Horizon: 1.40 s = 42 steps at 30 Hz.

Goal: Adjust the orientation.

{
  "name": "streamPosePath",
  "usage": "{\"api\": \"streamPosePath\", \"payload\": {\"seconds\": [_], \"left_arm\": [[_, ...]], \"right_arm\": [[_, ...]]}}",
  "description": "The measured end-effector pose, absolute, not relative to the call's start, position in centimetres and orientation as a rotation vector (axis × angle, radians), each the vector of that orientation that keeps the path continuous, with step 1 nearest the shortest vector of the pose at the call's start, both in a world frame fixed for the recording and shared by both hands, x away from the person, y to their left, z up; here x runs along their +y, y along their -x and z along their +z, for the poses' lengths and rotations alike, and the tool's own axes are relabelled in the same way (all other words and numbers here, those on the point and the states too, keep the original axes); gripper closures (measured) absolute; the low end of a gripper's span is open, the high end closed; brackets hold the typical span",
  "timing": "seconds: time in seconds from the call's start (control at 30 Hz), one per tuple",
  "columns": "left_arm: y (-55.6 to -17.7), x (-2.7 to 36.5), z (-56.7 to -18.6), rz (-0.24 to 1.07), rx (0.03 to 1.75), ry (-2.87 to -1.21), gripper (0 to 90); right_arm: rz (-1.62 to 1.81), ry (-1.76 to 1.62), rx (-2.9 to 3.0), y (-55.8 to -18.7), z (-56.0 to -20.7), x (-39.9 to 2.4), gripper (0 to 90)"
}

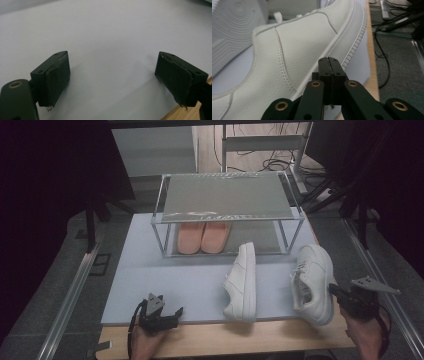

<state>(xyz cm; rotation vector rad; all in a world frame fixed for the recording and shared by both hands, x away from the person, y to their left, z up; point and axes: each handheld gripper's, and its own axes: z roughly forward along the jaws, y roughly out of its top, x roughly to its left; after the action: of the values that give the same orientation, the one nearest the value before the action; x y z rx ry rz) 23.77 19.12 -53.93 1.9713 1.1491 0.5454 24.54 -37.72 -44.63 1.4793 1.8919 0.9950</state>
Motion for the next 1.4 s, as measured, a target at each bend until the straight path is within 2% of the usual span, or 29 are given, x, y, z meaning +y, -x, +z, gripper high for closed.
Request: {"api": "streamPosePath", "payload": {"seconds": [0.23, 0.53, 0.77, 1.0, 1.4], "left_arm": [[-23.8, 19.1, -53.9, 0.543, 1.149, -1.971, 12.8], [-23.8, 19.1, -53.9, 0.542, 1.149, -1.971, 12.9], [-23.8, 19.1, -53.9, 0.542, 1.149, -1.971, 13.0], [-23.8, 19.1, -53.9, 0.541, 1.149, -1.971, 13.0], [-23.8, 19.1, -53.9, 0.540, 1.150, -1.971, 12.9]], "right_arm": [[0.924, -1.537, 1.849, -24.4, -45.7, -39.1, 90.0], [0.949, -1.637, 1.845, -25.6, -48.9, -40.2, 90.0], [0.971, -1.651, 1.830, -25.9, -49.4, -40.2, 90.0], [0.996, -1.633, 1.830, -25.3, -48.9, -40.2, 89.3], [1.048, -1.573, 1.835, -24.0, -45.9, -39.8, 89.7]]}}
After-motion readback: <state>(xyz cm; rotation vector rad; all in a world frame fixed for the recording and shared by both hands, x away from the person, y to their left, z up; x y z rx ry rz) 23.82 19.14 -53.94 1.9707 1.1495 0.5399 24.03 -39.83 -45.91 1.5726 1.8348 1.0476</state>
